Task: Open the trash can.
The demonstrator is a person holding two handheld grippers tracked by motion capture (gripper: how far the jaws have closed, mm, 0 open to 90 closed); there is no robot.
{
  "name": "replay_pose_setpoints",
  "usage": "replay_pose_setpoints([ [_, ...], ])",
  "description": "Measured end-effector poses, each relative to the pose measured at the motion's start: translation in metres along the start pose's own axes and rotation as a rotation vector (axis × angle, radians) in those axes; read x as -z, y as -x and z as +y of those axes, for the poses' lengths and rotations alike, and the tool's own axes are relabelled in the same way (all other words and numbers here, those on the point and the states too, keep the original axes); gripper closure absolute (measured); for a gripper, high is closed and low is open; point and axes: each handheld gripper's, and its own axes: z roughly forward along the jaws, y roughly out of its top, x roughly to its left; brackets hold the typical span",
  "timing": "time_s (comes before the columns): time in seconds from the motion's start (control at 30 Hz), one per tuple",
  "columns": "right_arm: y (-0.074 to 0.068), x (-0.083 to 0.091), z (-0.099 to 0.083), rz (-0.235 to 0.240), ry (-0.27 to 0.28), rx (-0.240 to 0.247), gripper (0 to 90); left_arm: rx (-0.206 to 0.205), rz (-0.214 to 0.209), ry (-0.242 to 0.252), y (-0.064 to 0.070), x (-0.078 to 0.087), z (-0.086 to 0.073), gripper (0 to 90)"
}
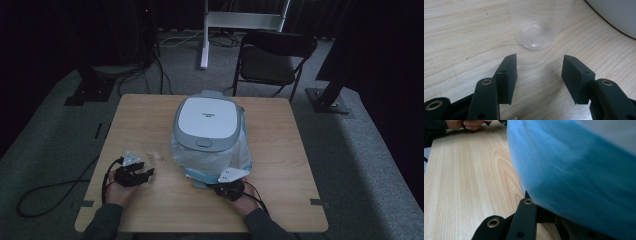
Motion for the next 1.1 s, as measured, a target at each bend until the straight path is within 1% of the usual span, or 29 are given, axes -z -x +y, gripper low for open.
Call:
replay_pose_setpoints([
  [0.13,-0.0031,-0.0044,0.0014,0.01,-0.003,0.009,90.0,0.001,0.0,0.001,0.0,0.0,-0.0001,47.0],
  [0.2,-0.0036,-0.0062,0.002,0.002,-0.004,0.015,90.0,0.0,0.0,0.001,0.0,0.0,-0.0001,47.0],
  [0.43,-0.0046,-0.007,0.0007,-0.002,-0.006,0.033,90.0,0.002,-0.003,0.003,-0.0003,0.0,-0.0003,46.9],
  [0.53,-0.0035,-0.0071,0.0002,0.005,-0.007,0.037,90.0,0.003,-0.003,0.003,-0.0003,0.0001,-0.0005,46.9],
  [0.97,-0.0023,-0.008,-0.0025,0.015,0.003,0.025,90.0,0.004,-0.004,0.003,-0.0003,0.0002,-0.0006,46.9],
  [1.1,-0.0021,-0.0082,-0.0027,0.016,0.002,0.028,90.0,0.004,-0.004,0.004,-0.0002,0.0001,-0.0006,46.9],
])
